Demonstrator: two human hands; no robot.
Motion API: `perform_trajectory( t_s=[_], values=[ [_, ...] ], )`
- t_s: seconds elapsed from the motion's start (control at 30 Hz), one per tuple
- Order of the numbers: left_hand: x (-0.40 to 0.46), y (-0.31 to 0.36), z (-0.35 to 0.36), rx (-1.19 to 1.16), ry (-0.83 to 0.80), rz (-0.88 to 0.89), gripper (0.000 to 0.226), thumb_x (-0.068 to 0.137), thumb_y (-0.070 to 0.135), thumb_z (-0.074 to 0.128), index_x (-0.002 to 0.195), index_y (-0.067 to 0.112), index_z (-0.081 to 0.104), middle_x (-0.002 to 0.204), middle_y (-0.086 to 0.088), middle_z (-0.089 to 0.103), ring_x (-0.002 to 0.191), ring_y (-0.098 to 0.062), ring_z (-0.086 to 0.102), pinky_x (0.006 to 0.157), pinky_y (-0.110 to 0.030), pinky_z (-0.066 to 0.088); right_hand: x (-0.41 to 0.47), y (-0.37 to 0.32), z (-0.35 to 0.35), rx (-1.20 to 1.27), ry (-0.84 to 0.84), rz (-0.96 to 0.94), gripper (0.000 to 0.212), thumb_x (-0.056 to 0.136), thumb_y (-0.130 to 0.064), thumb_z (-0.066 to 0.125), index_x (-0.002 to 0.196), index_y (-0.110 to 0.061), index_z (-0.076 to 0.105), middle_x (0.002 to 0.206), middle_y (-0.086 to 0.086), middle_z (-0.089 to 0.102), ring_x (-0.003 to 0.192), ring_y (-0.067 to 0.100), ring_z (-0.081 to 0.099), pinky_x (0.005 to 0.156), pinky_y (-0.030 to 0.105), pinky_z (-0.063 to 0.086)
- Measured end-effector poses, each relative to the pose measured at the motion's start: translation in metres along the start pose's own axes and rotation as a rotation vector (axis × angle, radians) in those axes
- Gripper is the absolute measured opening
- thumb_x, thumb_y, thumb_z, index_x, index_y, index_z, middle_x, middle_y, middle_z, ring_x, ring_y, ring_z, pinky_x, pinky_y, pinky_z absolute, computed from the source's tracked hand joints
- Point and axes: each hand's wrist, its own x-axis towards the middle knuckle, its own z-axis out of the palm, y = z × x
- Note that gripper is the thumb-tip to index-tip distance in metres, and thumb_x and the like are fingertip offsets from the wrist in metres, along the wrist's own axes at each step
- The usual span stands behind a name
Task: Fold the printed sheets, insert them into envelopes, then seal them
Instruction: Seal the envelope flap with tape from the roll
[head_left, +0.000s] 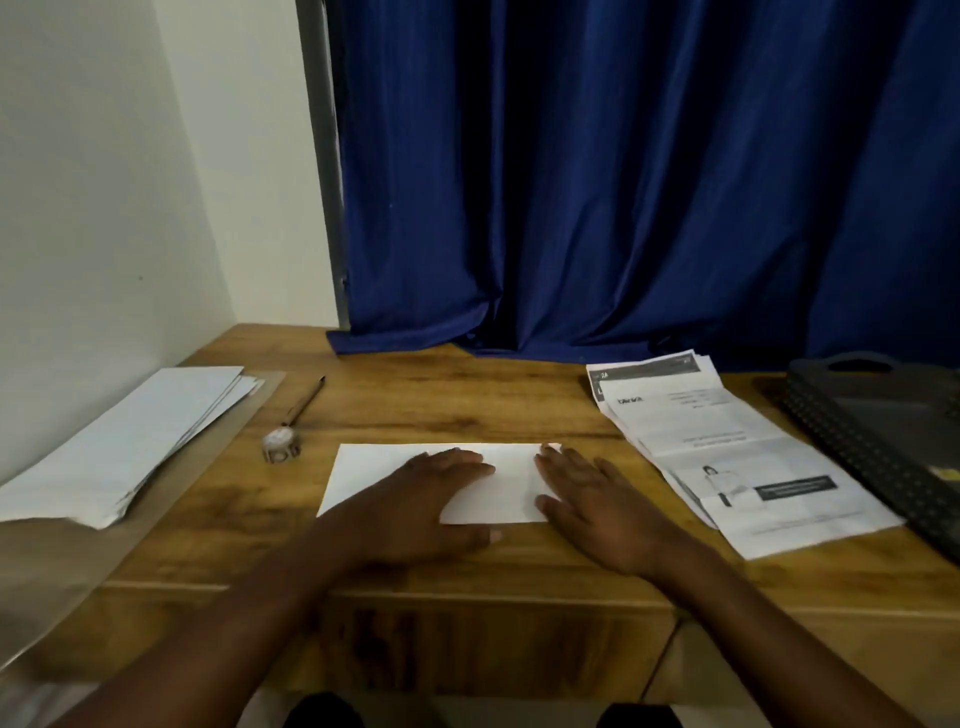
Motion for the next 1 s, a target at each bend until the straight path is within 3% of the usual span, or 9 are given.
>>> perform_trajectory(
  t_s=[0.17, 0.33, 0.4, 0.5, 0.6, 0.7, 0.8, 0.93, 1.0],
  values=[
    [-0.080, 0.000, 0.015, 0.155, 0.058, 0.008, 0.103, 0.069, 0.100, 0.041, 0.153, 0.059, -0.002, 0.148, 0.050, -0.024, 0.132, 0.024, -0.032, 0.117, -0.024, -0.011, -0.063, -0.010, -0.008, 0.009, -0.024, -0.004, 0.081, 0.089, -0.076, 0.001, 0.159, -0.036, -0.005, 0.164, -0.018, -0.011, 0.151, -0.001, -0.013, 0.123, 0.029, -0.007],
    [-0.128, -0.012, 0.031, 0.085, 0.286, -0.044, 0.079, 0.079, 0.087, 0.050, 0.149, 0.063, 0.023, 0.159, 0.034, 0.014, 0.150, 0.001, 0.016, 0.122, -0.043, 0.026, -0.093, -0.020, -0.006, -0.038, -0.001, 0.005, 0.097, 0.079, -0.095, 0.013, 0.155, -0.044, -0.015, 0.162, -0.024, -0.018, 0.151, -0.002, -0.012, 0.127, 0.034, 0.001],
    [-0.137, -0.016, 0.035, 0.074, 0.427, -0.004, 0.061, 0.088, 0.071, 0.054, 0.145, 0.053, 0.043, 0.148, 0.024, 0.039, 0.141, 0.001, 0.033, 0.121, -0.045, 0.029, -0.102, -0.021, -0.002, -0.027, 0.063, 0.008, 0.097, 0.079, -0.093, 0.030, 0.155, -0.049, -0.012, 0.164, -0.026, -0.014, 0.150, 0.003, 0.000, 0.123, 0.036, 0.020],
    [-0.144, -0.018, 0.036, -0.064, 0.542, 0.035, 0.046, 0.092, 0.053, 0.055, 0.136, 0.042, 0.057, 0.141, 0.026, 0.050, 0.139, 0.001, 0.040, 0.125, -0.033, 0.019, -0.112, -0.020, 0.003, 0.112, 0.311, -0.028, 0.079, 0.084, -0.068, 0.062, 0.153, -0.038, 0.038, 0.160, -0.019, 0.032, 0.140, 0.010, 0.044, 0.103, 0.034, 0.051],
    [-0.149, -0.021, 0.036, -0.247, 0.617, 0.039, 0.042, 0.088, 0.041, 0.060, 0.129, 0.032, 0.066, 0.139, 0.020, 0.059, 0.137, -0.004, 0.049, 0.117, -0.027, 0.033, -0.115, -0.017, 0.010, 0.172, 0.432, -0.082, 0.060, 0.078, -0.034, 0.084, 0.135, -0.030, 0.064, 0.146, -0.015, 0.054, 0.136, 0.007, 0.049, 0.107, 0.043, 0.049],
    [-0.147, -0.023, 0.034, -0.385, 0.667, -0.002, 0.028, 0.088, 0.022, 0.073, 0.115, 0.029, 0.075, 0.129, 0.014, 0.069, 0.129, -0.007, 0.058, 0.109, -0.024, 0.043, -0.115, -0.016, 0.013, 0.316, 0.466, -0.081, 0.051, 0.079, -0.014, 0.084, 0.123, -0.033, 0.071, 0.138, -0.020, 0.061, 0.136, -0.002, 0.047, 0.114, 0.041, 0.041],
    [-0.139, -0.025, 0.026, -0.471, 0.691, -0.051, 0.034, 0.083, 0.002, 0.077, 0.106, 0.027, 0.076, 0.114, 0.010, 0.075, 0.117, -0.008, 0.066, 0.102, -0.021, 0.048, -0.111, -0.018, 0.008, 0.544, 0.476, -0.040, 0.040, 0.083, -0.007, 0.077, 0.110, -0.037, 0.077, 0.122, -0.023, 0.070, 0.126, 0.000, 0.058, 0.109, 0.037, 0.048],
    [-0.124, -0.028, 0.007, -0.737, 0.777, -0.083, 0.042, 0.082, 0.019, 0.075, 0.121, 0.030, 0.063, 0.107, 0.000, 0.077, 0.104, -0.018, 0.073, 0.087, -0.028, 0.059, -0.095, -0.031, -0.018, 0.900, 0.576, 0.057, 0.013, 0.083, -0.037, 0.072, 0.092, -0.038, 0.081, 0.086, -0.001, 0.079, 0.074, 0.027, 0.073, 0.063, 0.043, 0.061],
    [-0.110, -0.027, -0.002, -0.828, 0.836, -0.129, 0.056, 0.078, 0.026, 0.077, 0.130, 0.035, 0.055, 0.117, -0.001, 0.074, 0.105, -0.016, 0.072, 0.084, -0.034, 0.062, -0.078, -0.031, -0.027, 0.918, 0.673, 0.111, 0.013, 0.084, -0.042, 0.069, 0.084, -0.033, 0.079, 0.074, 0.003, 0.075, 0.064, 0.027, 0.069, 0.057, 0.029, 0.056]
  ],
)
